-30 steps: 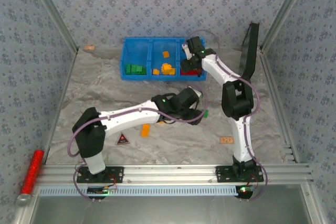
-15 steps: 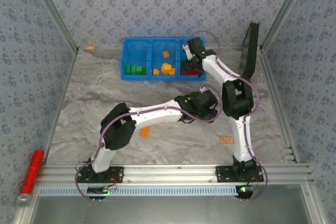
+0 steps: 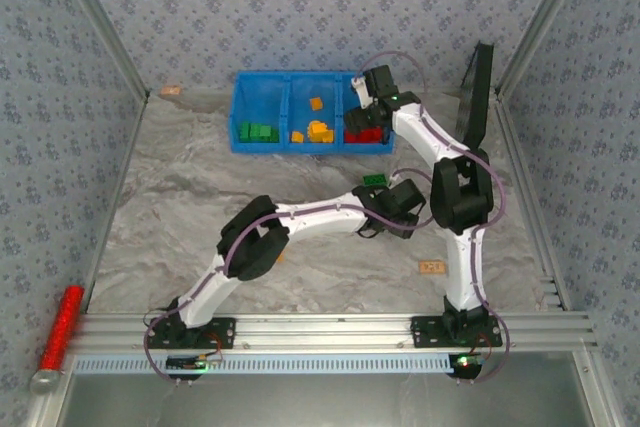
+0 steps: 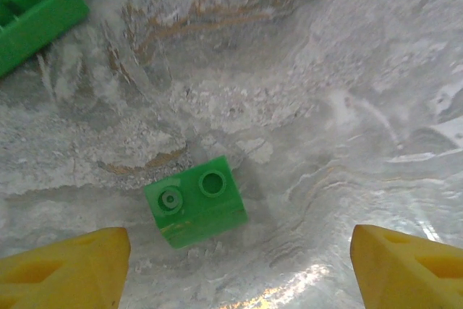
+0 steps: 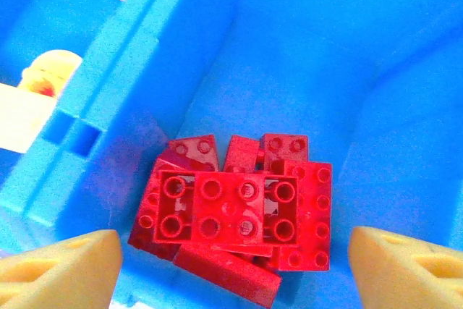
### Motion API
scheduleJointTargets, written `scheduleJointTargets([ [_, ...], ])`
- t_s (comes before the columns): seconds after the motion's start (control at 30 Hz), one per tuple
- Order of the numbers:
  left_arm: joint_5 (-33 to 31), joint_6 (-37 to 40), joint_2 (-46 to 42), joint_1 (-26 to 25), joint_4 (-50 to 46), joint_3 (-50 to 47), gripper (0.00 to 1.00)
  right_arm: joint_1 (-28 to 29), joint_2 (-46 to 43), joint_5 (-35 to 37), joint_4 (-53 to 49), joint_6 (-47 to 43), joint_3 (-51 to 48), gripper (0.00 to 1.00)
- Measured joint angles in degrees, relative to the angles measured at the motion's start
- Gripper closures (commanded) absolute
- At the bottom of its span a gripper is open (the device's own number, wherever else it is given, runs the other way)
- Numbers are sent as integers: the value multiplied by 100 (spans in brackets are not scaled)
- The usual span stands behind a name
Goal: Sort the legos into containers by color
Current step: Pick up the lego from the center of the table.
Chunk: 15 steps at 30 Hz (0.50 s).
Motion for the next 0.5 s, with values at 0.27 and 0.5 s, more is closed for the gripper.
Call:
scheduleJointTargets([
  [0.27,7,-44,308,39,-98,173,28,-7,-651,-214,-2,4,-120,17],
  [0.5,26,-111,374,157,-90,173,35,-4,-1270,-306,22,74,-409,16],
])
